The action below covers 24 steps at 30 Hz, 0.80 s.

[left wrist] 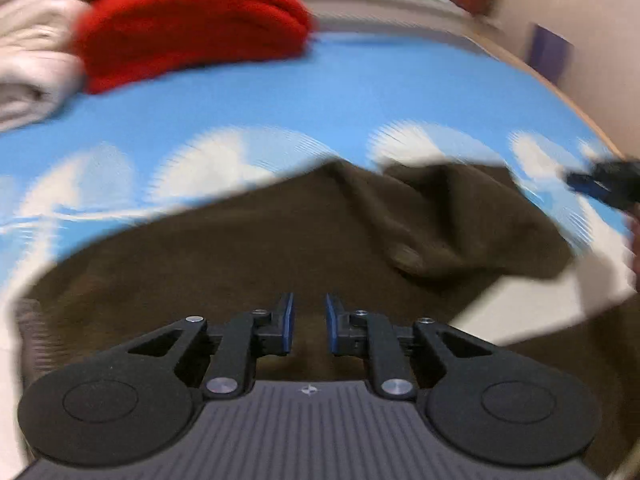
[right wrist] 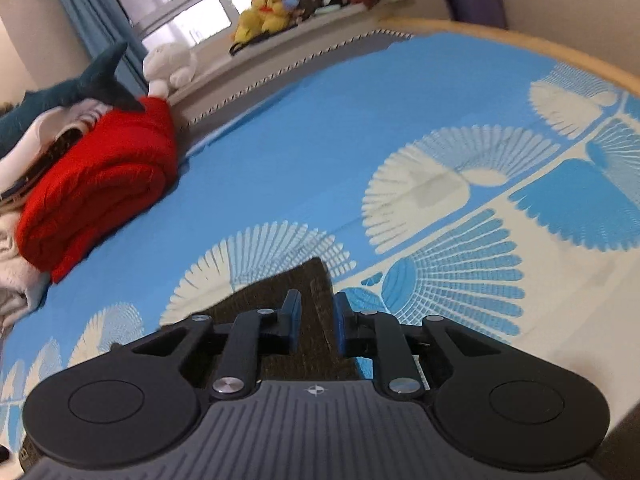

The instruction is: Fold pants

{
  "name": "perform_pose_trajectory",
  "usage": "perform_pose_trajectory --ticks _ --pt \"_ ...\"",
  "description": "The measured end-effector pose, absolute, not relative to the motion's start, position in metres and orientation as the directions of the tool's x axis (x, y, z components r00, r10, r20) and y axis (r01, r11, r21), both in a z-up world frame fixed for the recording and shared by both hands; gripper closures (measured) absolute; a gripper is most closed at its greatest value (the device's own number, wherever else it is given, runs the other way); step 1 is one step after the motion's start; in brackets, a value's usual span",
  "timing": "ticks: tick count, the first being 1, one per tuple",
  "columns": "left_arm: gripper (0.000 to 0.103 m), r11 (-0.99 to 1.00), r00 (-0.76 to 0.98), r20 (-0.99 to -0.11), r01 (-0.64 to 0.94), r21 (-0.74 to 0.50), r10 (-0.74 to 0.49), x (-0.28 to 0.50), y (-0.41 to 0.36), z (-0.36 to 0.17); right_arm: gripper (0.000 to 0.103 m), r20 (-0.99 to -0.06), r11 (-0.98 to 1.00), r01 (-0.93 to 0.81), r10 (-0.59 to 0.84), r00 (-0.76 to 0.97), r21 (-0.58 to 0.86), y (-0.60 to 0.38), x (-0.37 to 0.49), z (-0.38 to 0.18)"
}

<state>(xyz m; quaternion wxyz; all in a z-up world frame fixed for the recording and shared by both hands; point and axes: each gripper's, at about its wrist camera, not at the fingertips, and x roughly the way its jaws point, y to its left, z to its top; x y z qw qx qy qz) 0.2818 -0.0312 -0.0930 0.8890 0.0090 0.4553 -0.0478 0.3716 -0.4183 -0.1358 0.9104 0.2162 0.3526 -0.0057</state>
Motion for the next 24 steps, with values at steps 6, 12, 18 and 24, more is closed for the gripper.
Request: perform_pose_trajectory --ticks 6,12,18,24 --pt "0.062 0.959 0.443 -0.869 0.259 -0.114 -0.223 0.291 -0.064 -0.127 0.061 -0.662 0.862 0.213 0.173 0.729 0.460 -0.433 0.402 -0.168" --pt "0.054 0.959 0.383 -0.902 0.265 -0.098 -0.198 0.295 -0.073 -0.154 0.061 -0.701 0.851 0.218 0.221 0.678 0.479 -0.424 0.428 -0.198" --pt "0.054 0.965 0.347 -0.929 0.260 -0.037 -0.129 0.303 -0.079 -0.176 0.061 -0.704 0.894 0.159 0.208 0.679 0.418 -0.401 0.440 -0.201" --pt "0.084 0.970 0.365 -0.924 0.241 -0.023 -0.113 0.308 -0.069 -0.177 0.094 -0.737 0.942 0.116 0.166 0.656 0.316 -0.381 0.449 -0.197"
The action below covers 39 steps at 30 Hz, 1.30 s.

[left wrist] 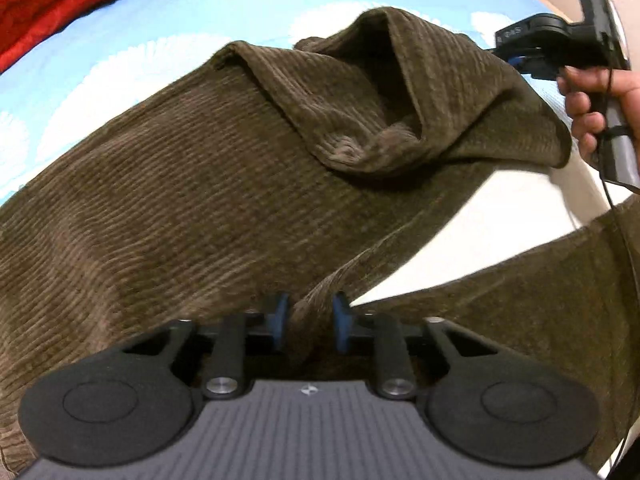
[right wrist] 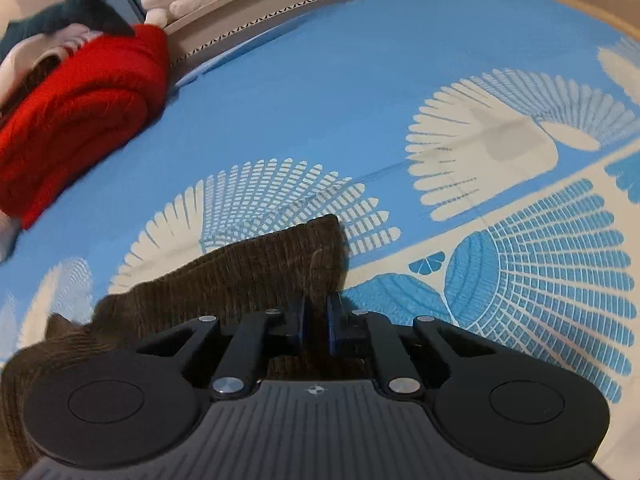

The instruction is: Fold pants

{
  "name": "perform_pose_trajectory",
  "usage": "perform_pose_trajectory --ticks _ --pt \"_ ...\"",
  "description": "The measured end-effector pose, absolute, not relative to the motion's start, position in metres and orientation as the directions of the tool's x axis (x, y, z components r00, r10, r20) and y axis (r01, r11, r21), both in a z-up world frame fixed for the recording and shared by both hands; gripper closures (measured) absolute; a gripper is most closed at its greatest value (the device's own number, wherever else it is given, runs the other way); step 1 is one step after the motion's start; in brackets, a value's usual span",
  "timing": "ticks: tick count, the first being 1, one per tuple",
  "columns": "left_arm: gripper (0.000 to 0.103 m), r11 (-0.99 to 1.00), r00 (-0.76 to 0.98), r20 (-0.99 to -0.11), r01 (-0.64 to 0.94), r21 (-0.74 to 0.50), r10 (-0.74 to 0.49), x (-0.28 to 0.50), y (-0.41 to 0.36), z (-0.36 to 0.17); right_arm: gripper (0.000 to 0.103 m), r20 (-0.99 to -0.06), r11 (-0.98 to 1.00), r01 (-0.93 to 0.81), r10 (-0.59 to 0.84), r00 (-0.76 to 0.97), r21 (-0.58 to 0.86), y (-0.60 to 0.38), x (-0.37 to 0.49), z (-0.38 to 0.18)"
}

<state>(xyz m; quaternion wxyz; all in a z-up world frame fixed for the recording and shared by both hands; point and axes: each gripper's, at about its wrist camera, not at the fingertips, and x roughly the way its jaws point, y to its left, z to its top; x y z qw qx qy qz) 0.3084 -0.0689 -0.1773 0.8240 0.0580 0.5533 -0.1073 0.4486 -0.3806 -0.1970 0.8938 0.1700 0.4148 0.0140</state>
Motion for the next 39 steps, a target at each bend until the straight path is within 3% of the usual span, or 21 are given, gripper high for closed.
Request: perform_pose_trajectory --ticks 3,8,11,13,14,18,19,25,26,28,32,35,37,39 --pt "0.094 0.976 0.362 -0.923 0.213 -0.052 -0.129 0.312 -0.061 -0.172 0.095 -0.707 0.933 0.108 0.182 0.684 0.345 -0.384 0.447 -0.183" --pt "0.095 0.977 0.392 -0.911 0.207 -0.047 -0.127 0.313 -0.049 -0.159 0.096 -0.549 0.842 0.171 0.166 0.819 0.511 -0.416 0.429 -0.126" --pt "0.096 0.976 0.396 -0.911 0.216 -0.031 -0.117 0.309 -0.038 -0.157 0.096 -0.484 0.748 0.418 -0.149 0.862 0.516 -0.456 0.394 -0.094" --pt "0.096 0.972 0.380 -0.913 0.226 -0.062 -0.146 0.306 -0.031 -0.160 0.096 -0.514 0.632 0.609 -0.360 0.779 0.479 -0.487 0.369 -0.094" --pt "0.096 0.971 0.374 -0.915 0.231 -0.065 -0.151 0.305 -0.029 -0.160 0.096 -0.559 0.576 0.665 -0.386 0.734 0.475 -0.504 0.361 -0.106" --pt "0.093 0.960 0.348 -0.921 0.267 -0.081 -0.174 0.304 -0.027 -0.165 0.094 -0.754 0.488 0.772 -0.298 0.586 0.407 -0.546 0.348 -0.170" --pt "0.093 0.960 0.346 -0.922 0.267 -0.083 -0.176 0.305 -0.026 -0.165 0.089 -0.776 0.460 0.785 -0.270 0.569 0.416 -0.552 0.344 -0.183" --pt "0.092 0.953 0.332 -0.923 0.288 -0.098 -0.195 0.305 -0.026 -0.161 0.078 -0.755 0.475 0.740 -0.212 0.621 0.476 -0.558 0.350 -0.193" --pt "0.094 0.952 0.332 -0.923 0.291 -0.094 -0.193 0.305 -0.029 -0.160 0.080 -0.752 0.486 0.735 -0.212 0.624 0.473 -0.559 0.350 -0.194" --pt "0.095 0.947 0.337 -0.919 0.307 -0.095 -0.202 0.304 -0.030 -0.158 0.095 -0.751 0.497 0.732 -0.214 0.624 0.467 -0.558 0.349 -0.193" --pt "0.095 0.927 0.328 -0.913 0.355 -0.119 -0.243 0.298 -0.031 -0.154 0.097 -0.698 0.529 0.737 -0.331 0.636 0.421 -0.546 0.341 -0.164" --pt "0.085 0.903 0.273 -0.929 0.412 -0.123 -0.251 0.294 -0.033 -0.159 0.096 -0.722 0.477 0.817 -0.432 0.540 0.325 -0.542 0.335 -0.163" --pt "0.075 0.895 0.260 -0.924 0.420 -0.152 -0.279 0.291 -0.025 -0.151 0.089 -0.790 0.425 0.852 -0.386 0.476 0.306 -0.548 0.331 -0.179" --pt "0.057 0.890 0.299 -0.892 0.408 -0.201 -0.339 0.289 -0.006 -0.129 0.085 -0.810 0.423 0.863 -0.382 0.445 0.275 -0.546 0.323 -0.181"
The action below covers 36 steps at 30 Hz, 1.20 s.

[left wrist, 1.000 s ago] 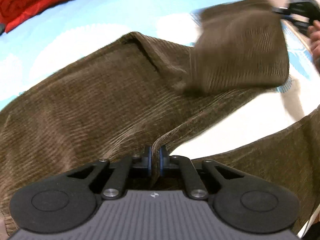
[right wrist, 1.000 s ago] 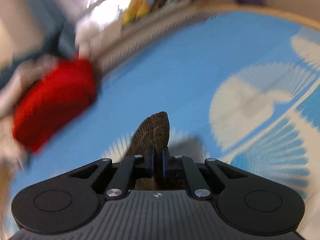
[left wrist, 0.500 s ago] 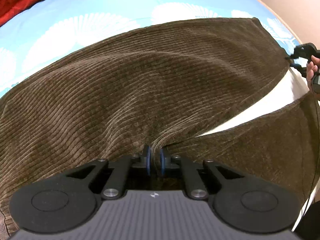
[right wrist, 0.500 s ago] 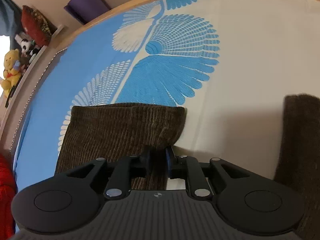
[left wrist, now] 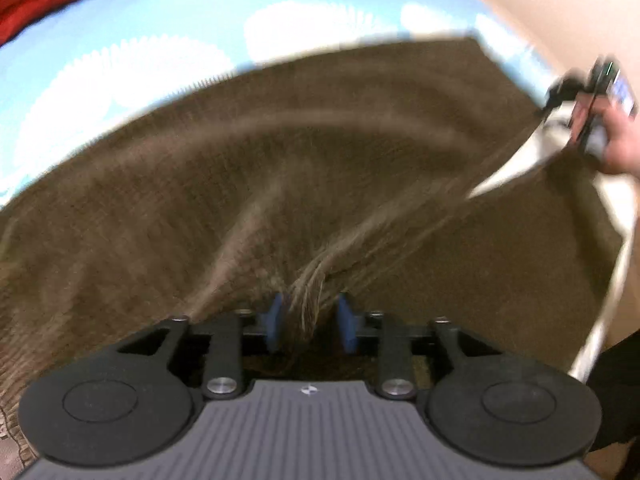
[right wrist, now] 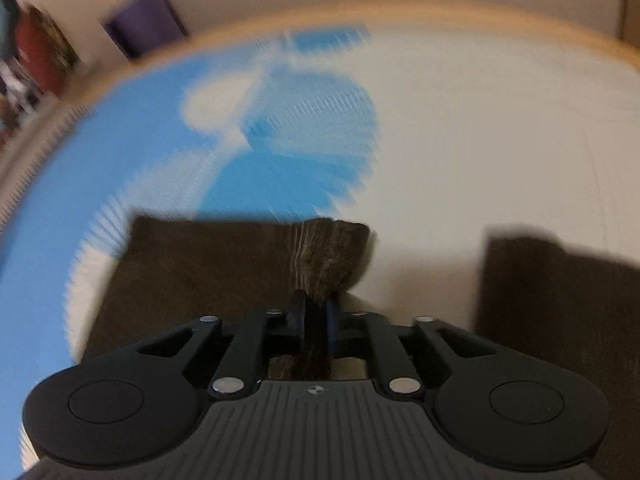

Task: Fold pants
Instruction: 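Open both tools and release the pants onto the bed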

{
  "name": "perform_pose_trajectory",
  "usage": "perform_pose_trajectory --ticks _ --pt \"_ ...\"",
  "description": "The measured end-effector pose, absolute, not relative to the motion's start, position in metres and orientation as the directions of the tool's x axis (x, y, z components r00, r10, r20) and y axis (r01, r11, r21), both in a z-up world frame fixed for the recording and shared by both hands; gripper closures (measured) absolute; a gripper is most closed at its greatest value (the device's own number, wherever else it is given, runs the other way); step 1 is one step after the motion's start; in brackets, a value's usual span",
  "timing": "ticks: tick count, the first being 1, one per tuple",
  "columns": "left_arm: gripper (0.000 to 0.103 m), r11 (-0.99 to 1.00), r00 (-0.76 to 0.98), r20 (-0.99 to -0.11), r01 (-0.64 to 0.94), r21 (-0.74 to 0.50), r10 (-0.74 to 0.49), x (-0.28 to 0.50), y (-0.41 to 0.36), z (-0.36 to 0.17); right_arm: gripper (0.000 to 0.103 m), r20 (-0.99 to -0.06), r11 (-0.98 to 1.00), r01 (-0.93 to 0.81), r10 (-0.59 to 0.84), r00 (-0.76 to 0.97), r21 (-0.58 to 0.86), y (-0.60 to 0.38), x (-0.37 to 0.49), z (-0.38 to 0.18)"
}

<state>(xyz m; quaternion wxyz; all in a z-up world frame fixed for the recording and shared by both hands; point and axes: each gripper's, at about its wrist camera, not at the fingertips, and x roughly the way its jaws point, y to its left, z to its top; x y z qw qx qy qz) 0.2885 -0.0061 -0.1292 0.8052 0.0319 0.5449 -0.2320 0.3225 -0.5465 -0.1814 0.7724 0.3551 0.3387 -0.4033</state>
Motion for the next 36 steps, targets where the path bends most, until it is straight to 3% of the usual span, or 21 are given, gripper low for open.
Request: perform_pose_trajectory --ticks 1,4,6,8,10,11,13,17,21,24,30,32,35,36 --pt "0.054 0.893 0.335 -0.867 0.388 -0.229 -0.369 0.287 0.009 -0.116 0.076 -0.800 0.430 0.863 -0.402 0.446 0.265 -0.542 0.319 -0.175" --pt "0.052 0.922 0.415 -0.840 0.311 -0.230 -0.350 0.282 0.055 -0.097 0.068 -0.722 0.506 0.816 -0.449 0.526 0.280 -0.525 0.310 -0.137" --pt "0.056 0.955 0.425 -0.865 0.240 -0.175 -0.265 0.279 0.082 -0.108 0.062 -0.650 0.584 0.765 -0.474 0.593 0.272 -0.507 0.303 -0.108" --pt "0.065 0.977 0.387 -0.903 0.169 -0.131 -0.188 0.279 0.103 -0.137 0.059 -0.577 0.667 0.692 -0.460 0.675 0.277 -0.487 0.289 -0.080" --pt "0.066 0.991 0.301 -0.949 0.126 -0.054 -0.090 0.276 0.114 -0.183 0.057 -0.514 0.756 0.587 -0.395 0.762 0.288 -0.461 0.275 -0.053" --pt "0.065 0.987 0.372 -0.923 0.153 -0.049 -0.104 0.267 0.115 -0.185 0.049 -0.494 0.796 0.537 -0.359 0.792 0.281 -0.448 0.267 -0.044" --pt "0.065 0.983 0.367 -0.927 0.184 -0.009 -0.077 0.263 0.114 -0.171 0.039 -0.488 0.867 0.421 -0.256 0.834 0.265 -0.418 0.249 -0.029" --pt "0.065 0.985 0.415 -0.903 0.165 -0.043 -0.109 0.246 0.134 -0.116 0.038 -0.474 0.945 0.169 -0.017 0.881 0.280 -0.365 0.201 -0.002" --pt "0.065 0.991 0.409 -0.912 0.131 0.024 -0.032 0.199 0.175 -0.080 0.036 -0.490 0.974 -0.046 0.152 0.858 0.221 -0.314 0.159 0.006" --pt "0.064 0.998 0.418 -0.907 0.057 -0.037 -0.058 0.155 0.208 -0.075 0.036 -0.506 0.965 -0.130 0.232 0.830 0.229 -0.292 0.121 -0.003" --pt "0.061 0.963 0.463 -0.884 -0.203 -0.178 -0.066 0.093 0.250 -0.121 0.040 -0.627 0.945 -0.035 0.244 0.740 0.327 -0.276 0.066 -0.076" --pt "0.061 0.972 0.371 -0.927 -0.198 -0.127 -0.045 0.092 0.249 -0.140 0.041 -0.683 0.941 0.033 0.221 0.696 0.338 -0.274 0.051 -0.099" --pt "0.038 0.962 0.374 -0.927 -0.238 -0.135 -0.038 0.088 0.259 -0.142 0.041 -0.746 0.923 0.154 0.179 0.641 0.354 -0.286 0.039 -0.120" --pt "0.037 0.951 0.368 -0.928 -0.260 -0.170 -0.066 0.088 0.264 -0.144 0.041 -0.761 0.905 0.197 0.183 0.622 0.378 -0.293 0.037 -0.127"
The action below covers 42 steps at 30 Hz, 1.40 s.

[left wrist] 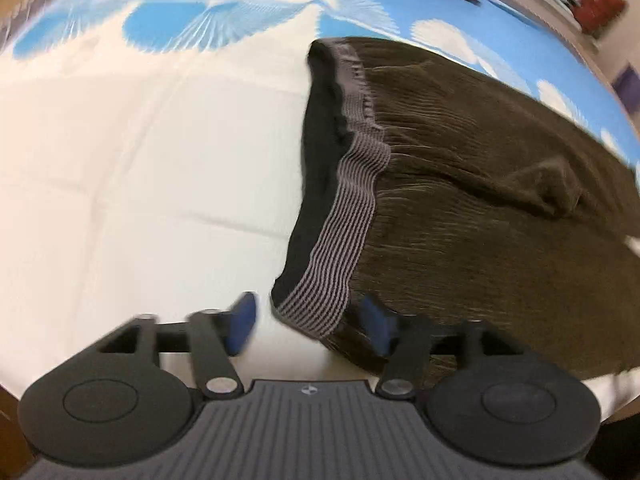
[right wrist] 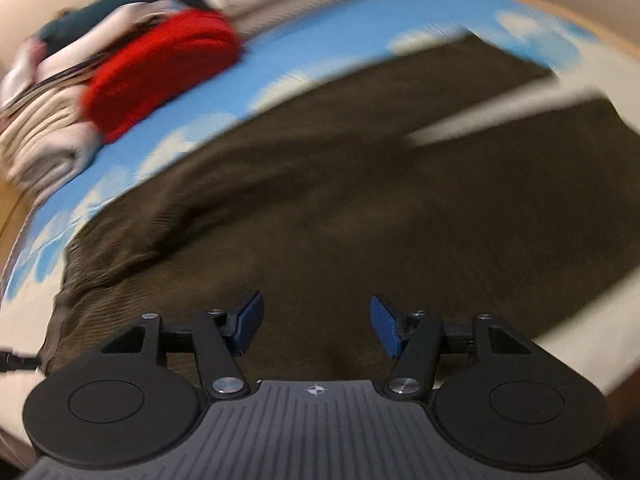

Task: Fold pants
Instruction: 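Open both tools and release the pants onto the bed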

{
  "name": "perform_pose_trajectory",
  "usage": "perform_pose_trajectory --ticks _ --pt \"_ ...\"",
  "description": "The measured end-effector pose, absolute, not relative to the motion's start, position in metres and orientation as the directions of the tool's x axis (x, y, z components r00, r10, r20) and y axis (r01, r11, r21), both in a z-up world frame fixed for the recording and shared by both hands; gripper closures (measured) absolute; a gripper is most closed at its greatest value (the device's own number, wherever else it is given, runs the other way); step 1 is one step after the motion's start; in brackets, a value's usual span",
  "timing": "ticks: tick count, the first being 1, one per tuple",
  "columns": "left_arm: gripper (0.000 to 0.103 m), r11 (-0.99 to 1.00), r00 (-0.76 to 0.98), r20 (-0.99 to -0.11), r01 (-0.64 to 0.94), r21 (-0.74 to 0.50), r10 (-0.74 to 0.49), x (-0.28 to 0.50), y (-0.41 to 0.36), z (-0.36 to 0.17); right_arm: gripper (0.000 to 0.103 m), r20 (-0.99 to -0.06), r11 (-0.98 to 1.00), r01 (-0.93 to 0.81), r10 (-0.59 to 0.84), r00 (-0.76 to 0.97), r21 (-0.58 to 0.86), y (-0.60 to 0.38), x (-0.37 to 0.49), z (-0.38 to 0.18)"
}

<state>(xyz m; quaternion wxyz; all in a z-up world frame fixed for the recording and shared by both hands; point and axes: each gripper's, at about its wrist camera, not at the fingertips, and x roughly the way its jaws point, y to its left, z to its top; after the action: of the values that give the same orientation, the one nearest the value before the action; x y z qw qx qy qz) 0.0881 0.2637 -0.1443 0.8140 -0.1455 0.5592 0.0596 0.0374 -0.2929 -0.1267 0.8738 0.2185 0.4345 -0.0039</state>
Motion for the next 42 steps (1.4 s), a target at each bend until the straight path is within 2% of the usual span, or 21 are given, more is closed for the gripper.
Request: perform_pose_trajectory --ticks 2,4,8,10,12,16,18,20,24,26,27,30,33,36,37,42 --pt "0.037 0.934 0.365 -0.925 -0.283 -0.218 -0.105 0.090 0.266 -0.149 0.041 -0.804 0.879 0.267 0.189 0.565 0.394 -0.304 0.039 -0.141" --pt "0.037 0.941 0.348 -0.934 -0.279 -0.192 -0.088 0.094 0.260 -0.153 0.042 -0.832 0.857 0.333 0.177 0.526 0.393 -0.312 0.038 -0.151" --pt "0.037 0.971 0.272 -0.961 -0.217 -0.101 -0.039 0.101 0.245 -0.163 0.042 -0.835 0.867 0.323 0.172 0.522 0.381 -0.313 0.040 -0.152" --pt "0.043 0.974 0.262 -0.964 -0.203 -0.096 -0.040 0.105 0.242 -0.169 0.042 -0.840 0.882 0.305 0.162 0.518 0.358 -0.306 0.040 -0.152" --pt "0.067 0.975 0.265 -0.963 -0.198 -0.104 -0.048 0.105 0.240 -0.169 0.042 -0.843 0.894 0.291 0.154 0.515 0.341 -0.305 0.037 -0.155" --pt "0.079 0.966 0.338 -0.937 -0.197 -0.167 -0.093 0.095 0.245 -0.148 0.044 -0.838 0.913 0.280 0.109 0.535 0.298 -0.304 0.035 -0.151" --pt "0.079 0.954 0.418 -0.897 -0.185 -0.236 -0.141 0.082 0.252 -0.129 0.044 -0.831 0.921 0.276 0.082 0.551 0.274 -0.305 0.035 -0.149" --pt "0.079 0.950 0.411 -0.902 -0.205 -0.236 -0.135 0.076 0.259 -0.128 0.044 -0.821 0.933 0.263 0.057 0.568 0.247 -0.303 0.034 -0.144" --pt "0.072 0.970 0.276 -0.958 -0.201 -0.136 -0.078 0.078 0.256 -0.149 0.044 -0.813 0.957 0.229 0.010 0.583 0.175 -0.295 0.035 -0.139" --pt "0.074 0.980 0.333 -0.943 -0.191 -0.060 0.008 0.078 0.249 -0.137 0.045 -0.810 0.963 0.217 0.004 0.587 0.162 -0.295 0.035 -0.139" --pt "0.074 0.982 0.388 -0.922 -0.178 -0.067 0.007 0.076 0.247 -0.128 0.045 -0.806 0.964 0.212 0.002 0.591 0.158 -0.294 0.035 -0.138" --pt "0.074 0.980 0.476 -0.872 -0.093 -0.178 -0.113 0.075 0.235 -0.115 0.045 -0.793 0.972 0.187 0.000 0.609 0.144 -0.290 0.039 -0.135" --pt "0.073 0.984 0.429 -0.886 0.037 -0.174 -0.173 0.081 0.210 -0.126 0.045 -0.791 0.985 0.135 0.004 0.612 0.109 -0.280 0.041 -0.137" --pt "0.073 0.993 0.245 -0.966 0.100 -0.064 -0.087 0.087 0.190 -0.163 0.045 -0.837 0.991 0.102 0.011 0.548 0.081 -0.273 0.047 -0.150" --pt "0.073 0.992 0.238 -0.968 0.115 -0.047 -0.074 0.087 0.187 -0.167 0.045 -0.856 0.992 0.101 0.010 0.517 0.072 -0.272 0.048 -0.156" --pt "0.072 0.989 0.418 -0.896 0.045 -0.144 -0.149 0.086 0.200 -0.134 0.045 -0.835 0.989 0.106 0.026 0.549 0.100 -0.276 0.047 -0.147"
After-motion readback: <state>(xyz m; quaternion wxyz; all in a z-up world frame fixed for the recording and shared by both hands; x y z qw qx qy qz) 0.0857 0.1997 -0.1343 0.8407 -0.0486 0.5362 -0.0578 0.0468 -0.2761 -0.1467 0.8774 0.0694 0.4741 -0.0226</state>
